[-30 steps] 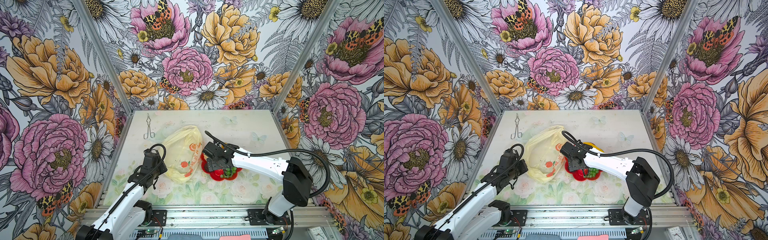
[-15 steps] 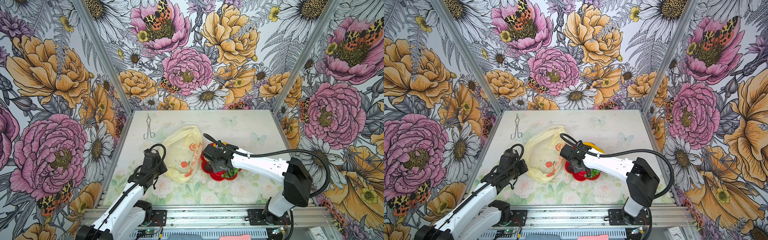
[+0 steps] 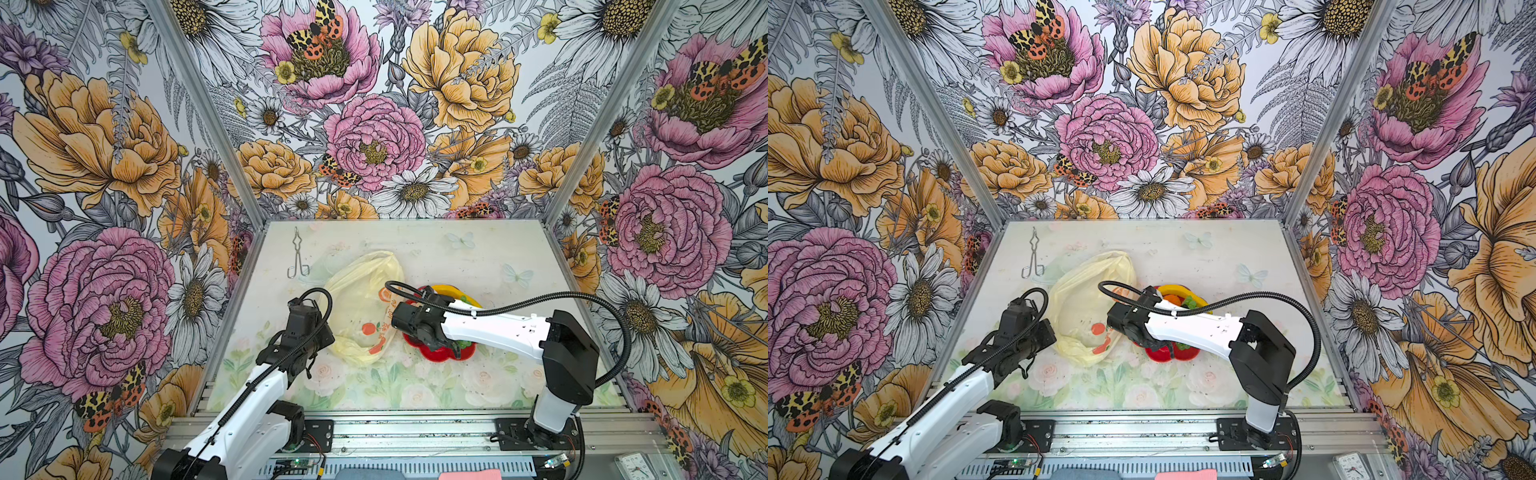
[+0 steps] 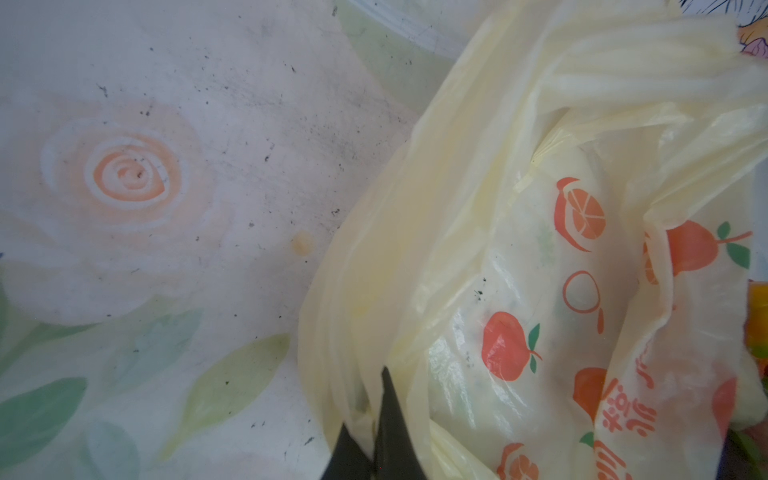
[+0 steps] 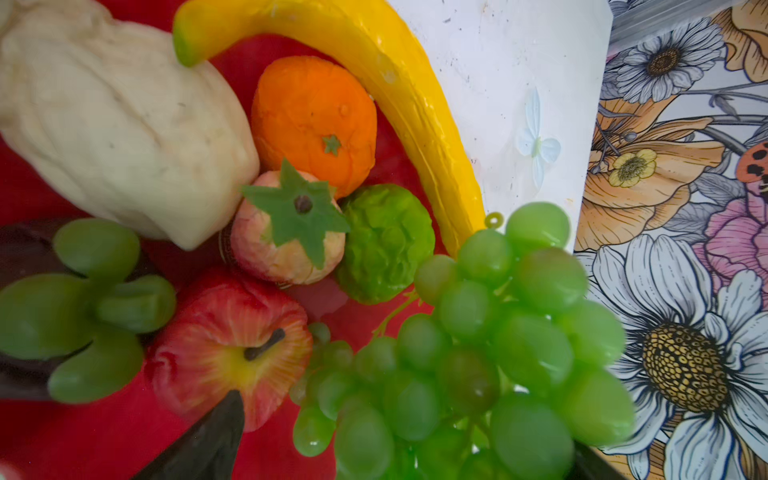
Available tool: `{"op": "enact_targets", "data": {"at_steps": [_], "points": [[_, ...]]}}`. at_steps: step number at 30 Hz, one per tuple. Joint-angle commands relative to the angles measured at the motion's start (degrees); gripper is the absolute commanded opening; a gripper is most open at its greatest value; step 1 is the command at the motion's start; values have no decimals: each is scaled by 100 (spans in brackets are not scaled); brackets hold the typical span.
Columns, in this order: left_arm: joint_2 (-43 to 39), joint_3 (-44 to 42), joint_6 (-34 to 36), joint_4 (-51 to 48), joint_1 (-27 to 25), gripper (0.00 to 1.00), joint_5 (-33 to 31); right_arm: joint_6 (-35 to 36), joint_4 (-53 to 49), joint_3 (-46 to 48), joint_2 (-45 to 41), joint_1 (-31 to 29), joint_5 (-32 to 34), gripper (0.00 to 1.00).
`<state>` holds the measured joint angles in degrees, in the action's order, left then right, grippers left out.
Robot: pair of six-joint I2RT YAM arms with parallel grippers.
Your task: Take the fake fruits out of the plastic bag
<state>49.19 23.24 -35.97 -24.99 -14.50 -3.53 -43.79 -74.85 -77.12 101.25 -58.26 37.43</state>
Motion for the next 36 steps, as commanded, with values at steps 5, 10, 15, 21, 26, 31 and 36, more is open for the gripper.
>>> {"op": "enact_targets", "data": {"at_steps": [5, 10, 15, 21, 26, 31, 36], "points": [[7, 7, 88, 147, -1, 0, 34, 187, -99, -315, 349, -318, 627, 99], [-6, -4, 90, 144, 0, 0, 37, 3, -533, -272, 506, -463, 1249, 99], [11, 10, 90, 153, 0, 0, 39, -226, -786, -293, 562, -804, 1843, 99], [12, 0, 94, 146, 0, 0, 53, -466, -818, -102, 483, -887, 2072, 99], [12, -4, 90, 148, -9, 0, 63, -355, -338, 430, -49, -625, 1900, 99], [34, 6, 90, 160, -4, 0, 67, 257, 1346, 1063, -1186, -468, 788, 100], [3, -7, 90, 155, -9, 0, 72, 550, 2255, 1590, -1915, -162, 178, 100]]}}
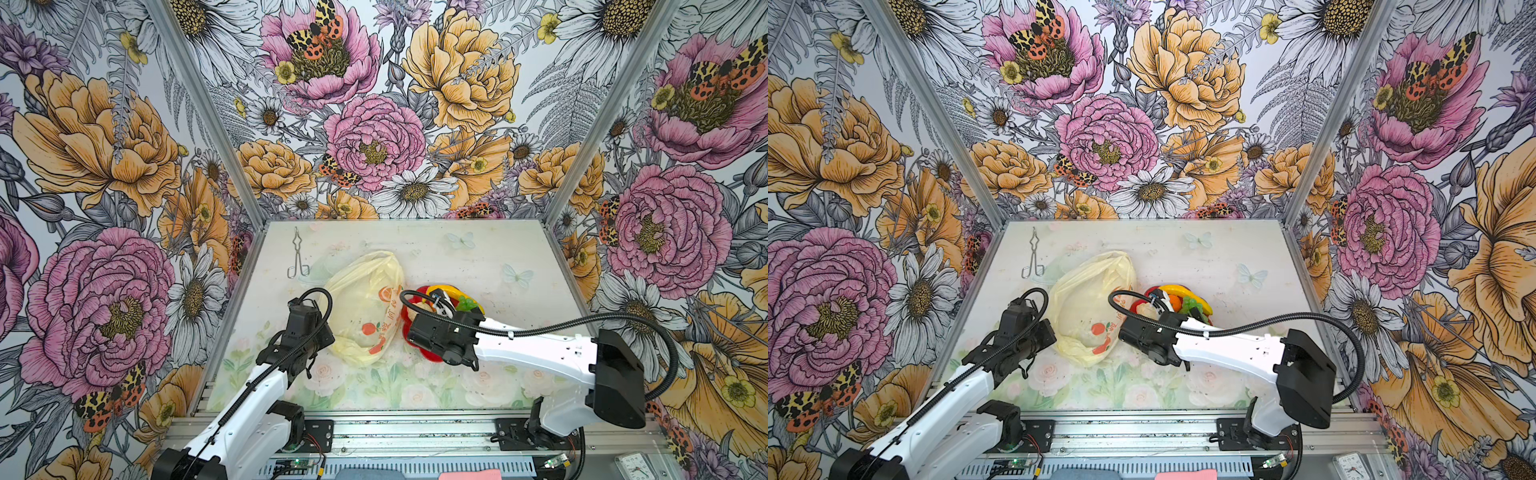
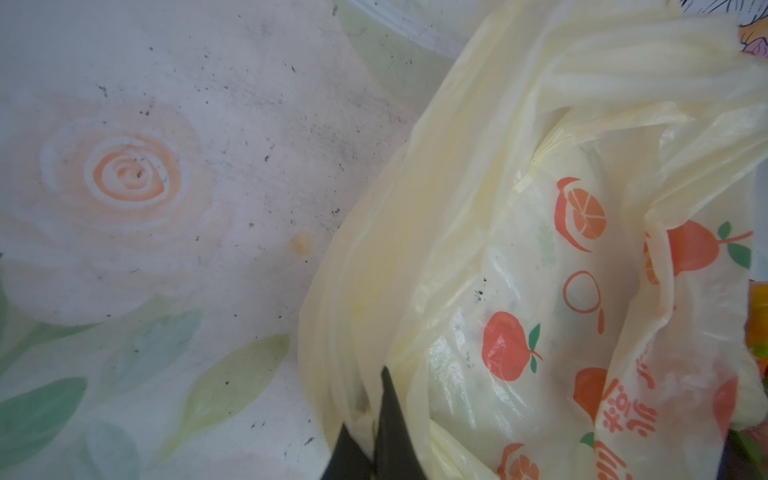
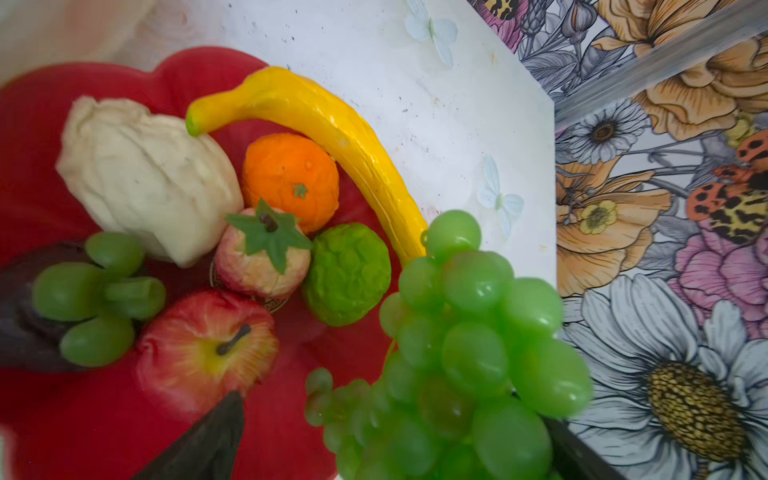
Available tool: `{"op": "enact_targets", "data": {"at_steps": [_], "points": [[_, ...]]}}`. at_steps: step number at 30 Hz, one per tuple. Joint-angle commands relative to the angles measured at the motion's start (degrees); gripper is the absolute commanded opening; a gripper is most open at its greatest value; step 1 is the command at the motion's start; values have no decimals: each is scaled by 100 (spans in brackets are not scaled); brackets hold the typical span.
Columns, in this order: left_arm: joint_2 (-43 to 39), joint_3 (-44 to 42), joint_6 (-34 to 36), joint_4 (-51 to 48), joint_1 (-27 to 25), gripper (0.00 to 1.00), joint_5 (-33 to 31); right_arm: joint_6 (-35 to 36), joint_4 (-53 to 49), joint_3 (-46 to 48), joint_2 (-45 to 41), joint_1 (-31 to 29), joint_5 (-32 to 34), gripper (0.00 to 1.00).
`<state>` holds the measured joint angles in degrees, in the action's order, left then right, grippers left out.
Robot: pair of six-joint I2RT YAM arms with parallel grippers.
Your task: Take the fake fruits out of the plastic bag
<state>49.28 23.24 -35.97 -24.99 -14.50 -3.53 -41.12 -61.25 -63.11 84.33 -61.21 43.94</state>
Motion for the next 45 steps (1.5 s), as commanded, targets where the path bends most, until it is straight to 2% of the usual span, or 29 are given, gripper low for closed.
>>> {"op": "enact_targets", "data": {"at_steps": [1, 6, 8, 10, 14, 17, 21, 25, 28, 29, 32, 34, 38, 41, 45], "points": [[-6, -8, 91, 160, -16, 0, 77, 351, 1033, 274, -329, 172, -568, 100], [-6, -5, 90, 153, -20, 0, 72, 1061, 2167, 971, -979, 313, -1322, 98], [-6, -13, 90, 161, -17, 0, 81, 1325, 2409, 1209, -1225, 363, -1318, 94], [-15, -12, 90, 166, -26, 0, 89, 1717, 2478, 1379, -1316, 326, -979, 90], [7, 3, 98, 170, -22, 0, 70, 2257, 2468, 1452, -949, 129, 4, 90], [21, -4, 99, 172, -26, 0, 89, 2320, 2590, 1371, -791, 83, 189, 93], [34, 10, 94, 174, -26, 0, 81, 2184, 3326, 1628, -1291, 266, -843, 93], [102, -4, 112, 254, -42, 0, 203, 1726, 4255, 2275, -2090, 791, -2202, 91], [178, 25, 108, 250, -53, 0, 224, 1380, 4726, 2607, -2347, 1278, -3198, 91], [187, 27, 107, 249, -52, 4, 241, 1342, 4868, 2679, -2376, 1349, -3442, 92], [171, 11, -13, 225, -55, 34, 351, 1291, 5022, 2748, -2365, 1483, -3788, 95], [106, 25, -132, 115, -98, 49, 369, 1276, 5030, 2749, -2351, 1543, -3930, 95], [-359, 473, -368, -816, -338, 70, -225, 1226, 5027, 2758, -2453, 1797, -4098, 96], [-818, 867, -478, -1339, -563, 77, -773, 1120, 5009, 2811, -2546, 1968, -4172, 97], [-871, 1308, -433, -1519, -774, 79, -798, 993, 5055, 2861, -2562, 2171, -4517, 98]]}}
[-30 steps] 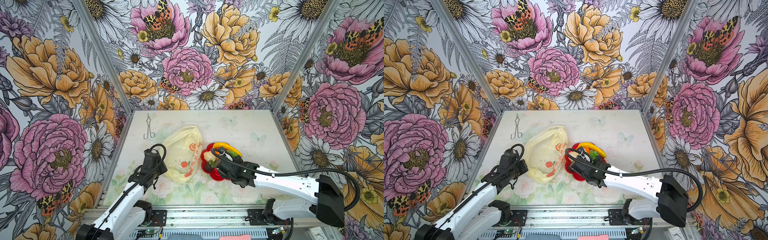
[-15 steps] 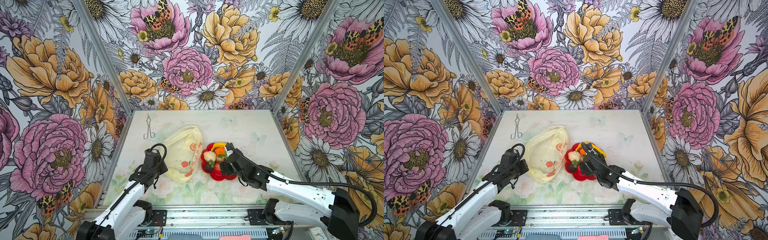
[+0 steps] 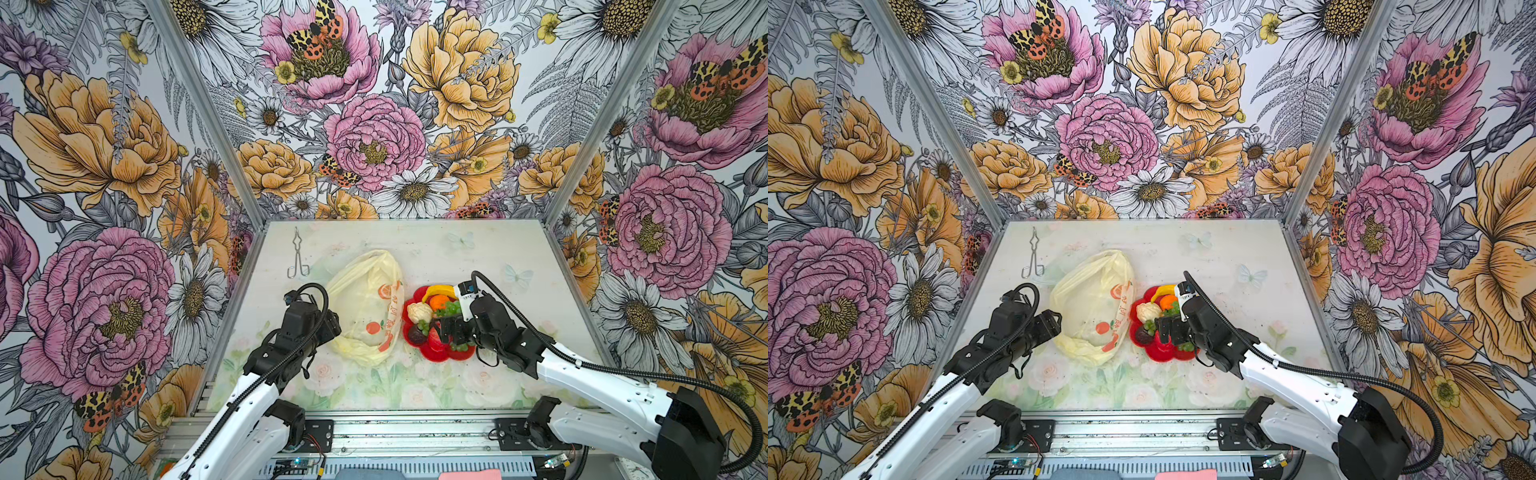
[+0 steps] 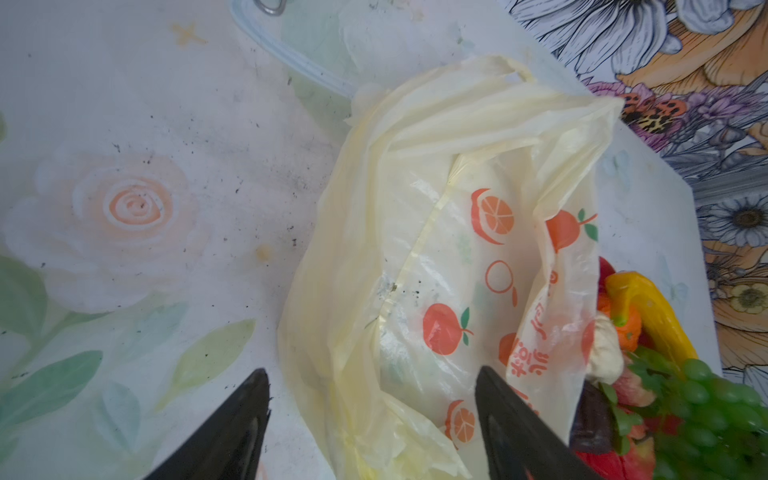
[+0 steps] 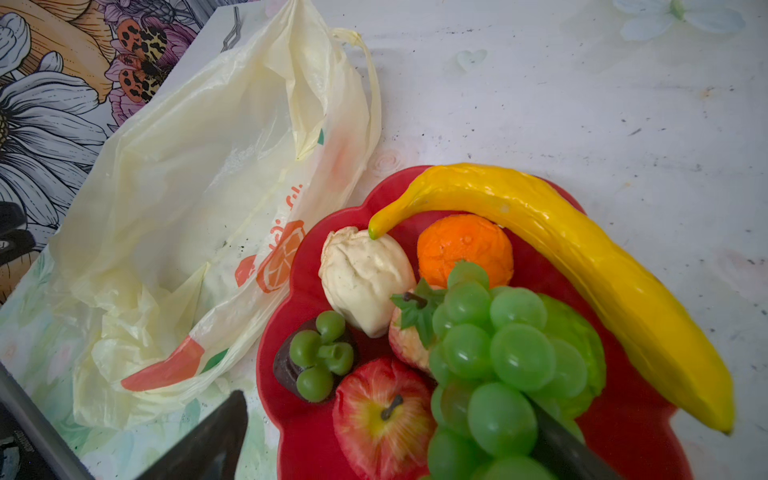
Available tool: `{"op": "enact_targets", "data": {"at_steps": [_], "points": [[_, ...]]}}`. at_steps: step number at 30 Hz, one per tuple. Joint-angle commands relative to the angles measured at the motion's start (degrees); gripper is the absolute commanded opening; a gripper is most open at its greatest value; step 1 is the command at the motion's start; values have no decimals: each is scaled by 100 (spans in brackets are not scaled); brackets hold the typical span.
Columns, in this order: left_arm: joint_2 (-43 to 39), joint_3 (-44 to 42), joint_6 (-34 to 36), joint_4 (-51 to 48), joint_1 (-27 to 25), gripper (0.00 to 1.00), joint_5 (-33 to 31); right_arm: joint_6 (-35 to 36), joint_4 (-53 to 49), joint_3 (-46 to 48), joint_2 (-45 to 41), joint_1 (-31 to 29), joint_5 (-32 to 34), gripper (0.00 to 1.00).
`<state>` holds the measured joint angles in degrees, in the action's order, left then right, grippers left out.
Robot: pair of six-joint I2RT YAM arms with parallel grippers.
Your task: Take the fake fruits out of the plastic bag
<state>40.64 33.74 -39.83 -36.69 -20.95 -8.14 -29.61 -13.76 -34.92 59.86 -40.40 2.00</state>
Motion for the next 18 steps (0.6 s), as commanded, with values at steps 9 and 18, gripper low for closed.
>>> {"op": "enact_targets", "data": {"at_steps": [9, 18], "points": [[1210, 1070, 90, 815, -1295, 81, 293, -492, 896, 358, -363, 549, -1423, 100], [3544, 2071, -302, 2455, -1960, 82, 1515, -538, 1406, 829, -690, 736, -1822, 100]]}}
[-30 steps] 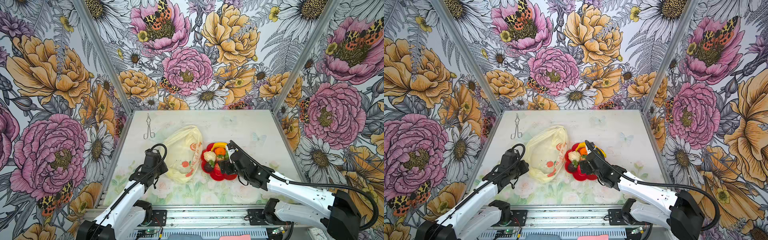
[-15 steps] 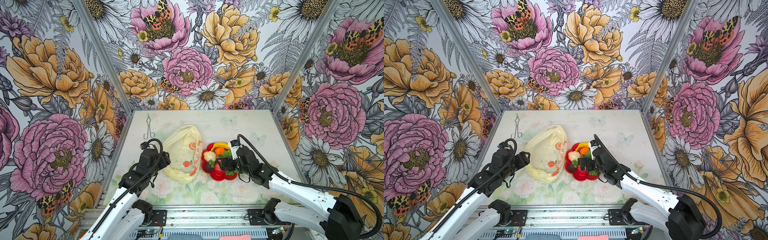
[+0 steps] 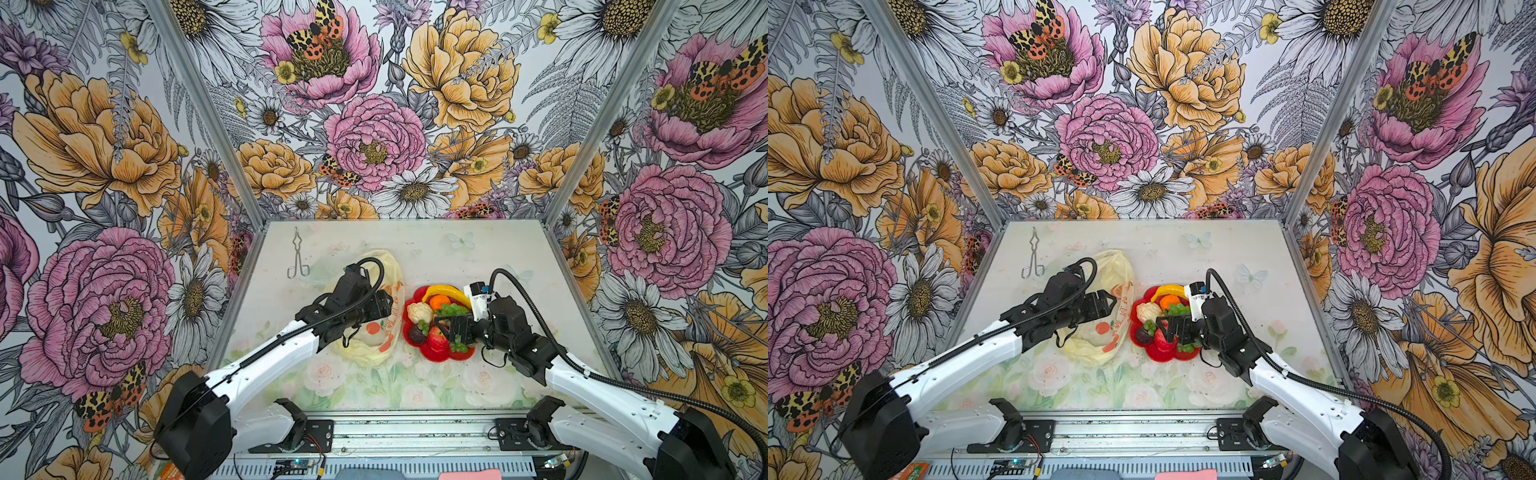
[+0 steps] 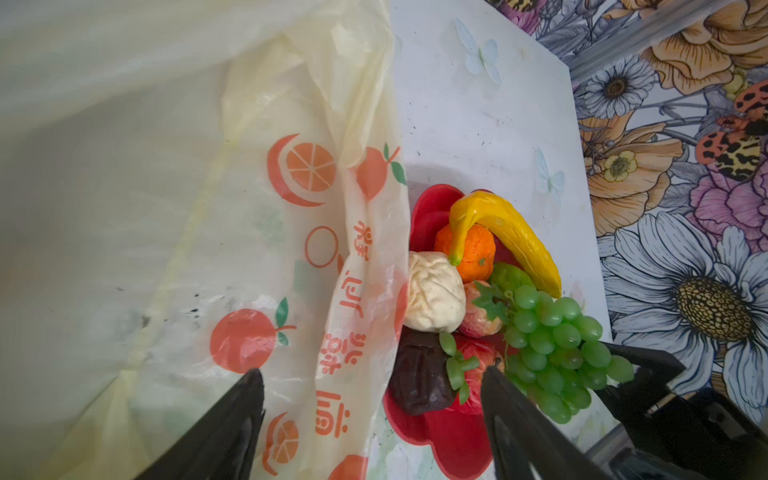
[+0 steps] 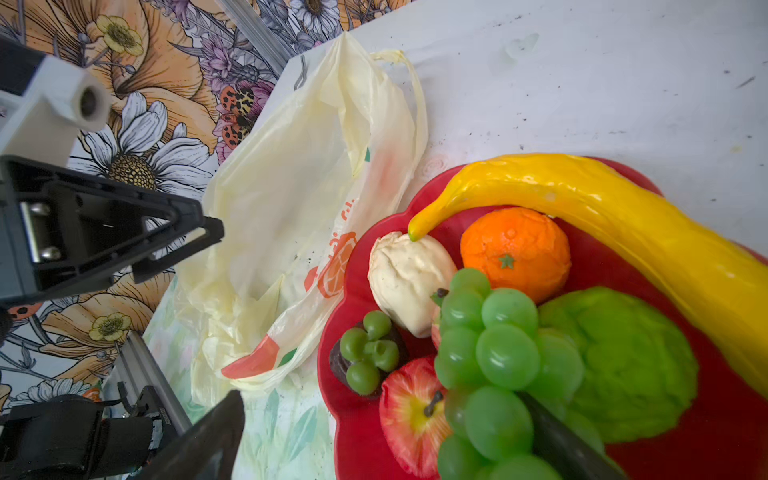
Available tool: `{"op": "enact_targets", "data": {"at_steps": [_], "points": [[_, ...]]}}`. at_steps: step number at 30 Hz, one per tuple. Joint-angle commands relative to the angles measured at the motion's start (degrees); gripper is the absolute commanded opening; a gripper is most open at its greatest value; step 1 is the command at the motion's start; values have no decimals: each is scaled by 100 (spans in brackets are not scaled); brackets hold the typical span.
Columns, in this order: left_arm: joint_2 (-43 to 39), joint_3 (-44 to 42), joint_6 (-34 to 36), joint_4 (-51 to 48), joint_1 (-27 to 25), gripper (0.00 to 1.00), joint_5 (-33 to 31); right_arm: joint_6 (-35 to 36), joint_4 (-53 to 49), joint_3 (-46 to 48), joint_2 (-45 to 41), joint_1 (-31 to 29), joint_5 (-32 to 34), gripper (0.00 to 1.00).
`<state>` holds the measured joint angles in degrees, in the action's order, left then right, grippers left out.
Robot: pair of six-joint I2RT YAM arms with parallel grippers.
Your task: Take the fake fruits out of the plastic bag
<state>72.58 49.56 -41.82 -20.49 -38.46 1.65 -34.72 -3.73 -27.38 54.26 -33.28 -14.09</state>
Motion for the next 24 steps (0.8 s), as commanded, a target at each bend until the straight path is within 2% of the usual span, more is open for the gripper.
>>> {"op": "enact_targets", "data": {"at_steps": [1, 6, 10, 17, 24], "points": [[622, 651, -154, 998, -265, 82, 698, -9, 414, 101, -151, 20, -215, 100], [1705, 1417, -325, 1203, -450, 82, 1155, 122, 452, 252, -238, 23, -165, 99], [2344, 2042, -339, 905, -545, 81, 1324, 241, 436, 294, -231, -3, -147, 99], [3118, 3036, -54, -192, -818, 74, 1014, 481, 287, 137, -103, -194, 152, 98], [3646, 3561, 279, -853, -1080, 71, 870, 648, 98, 12, -126, -293, 486, 99]]}}
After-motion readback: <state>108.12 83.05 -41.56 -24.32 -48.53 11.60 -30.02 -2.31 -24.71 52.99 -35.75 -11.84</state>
